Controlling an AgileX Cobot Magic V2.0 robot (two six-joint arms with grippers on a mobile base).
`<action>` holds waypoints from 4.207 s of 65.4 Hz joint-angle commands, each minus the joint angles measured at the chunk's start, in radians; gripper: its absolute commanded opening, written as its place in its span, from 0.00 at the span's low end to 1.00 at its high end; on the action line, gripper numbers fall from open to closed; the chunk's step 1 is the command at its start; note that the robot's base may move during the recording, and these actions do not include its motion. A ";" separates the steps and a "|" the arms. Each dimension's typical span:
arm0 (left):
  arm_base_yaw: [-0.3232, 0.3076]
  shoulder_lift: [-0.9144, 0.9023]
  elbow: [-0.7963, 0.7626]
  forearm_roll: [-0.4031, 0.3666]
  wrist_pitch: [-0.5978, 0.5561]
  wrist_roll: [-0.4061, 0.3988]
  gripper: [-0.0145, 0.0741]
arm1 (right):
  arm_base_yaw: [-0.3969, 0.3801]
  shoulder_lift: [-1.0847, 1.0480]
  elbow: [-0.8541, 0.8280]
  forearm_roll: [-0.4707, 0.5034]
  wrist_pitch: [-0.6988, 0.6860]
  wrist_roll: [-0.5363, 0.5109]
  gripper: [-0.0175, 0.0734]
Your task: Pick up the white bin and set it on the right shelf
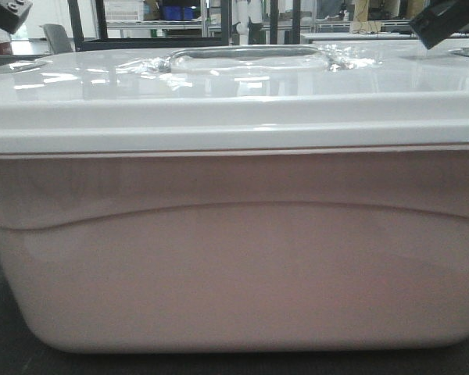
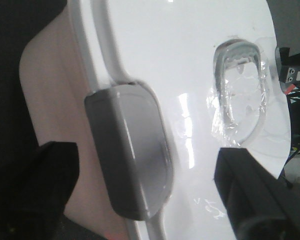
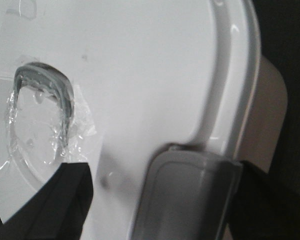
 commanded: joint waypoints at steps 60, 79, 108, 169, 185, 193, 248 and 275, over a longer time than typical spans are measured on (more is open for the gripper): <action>-0.008 -0.028 -0.024 -0.046 0.014 -0.025 0.63 | 0.084 -0.020 -0.022 0.141 0.100 0.011 0.86; -0.008 -0.028 -0.024 -0.011 0.014 -0.025 0.55 | 0.084 -0.020 -0.022 0.106 0.075 0.039 0.86; -0.008 -0.028 -0.024 -0.012 -0.003 -0.025 0.55 | 0.084 -0.020 -0.022 0.102 0.058 0.039 0.86; -0.008 -0.028 -0.024 -0.014 -0.027 -0.027 0.55 | -0.002 -0.020 -0.022 0.092 0.108 0.108 0.86; -0.008 -0.028 -0.024 -0.016 -0.029 -0.027 0.55 | 0.024 -0.020 -0.005 0.100 0.107 0.132 0.83; -0.008 -0.028 -0.024 -0.016 -0.029 -0.027 0.55 | 0.058 -0.020 -0.002 0.109 0.081 0.132 0.73; -0.008 -0.028 -0.024 -0.016 -0.029 -0.027 0.50 | 0.059 -0.020 -0.002 0.118 0.088 0.129 0.67; -0.008 -0.028 -0.024 -0.016 -0.029 -0.027 0.44 | 0.059 -0.020 -0.002 0.118 0.088 0.121 0.67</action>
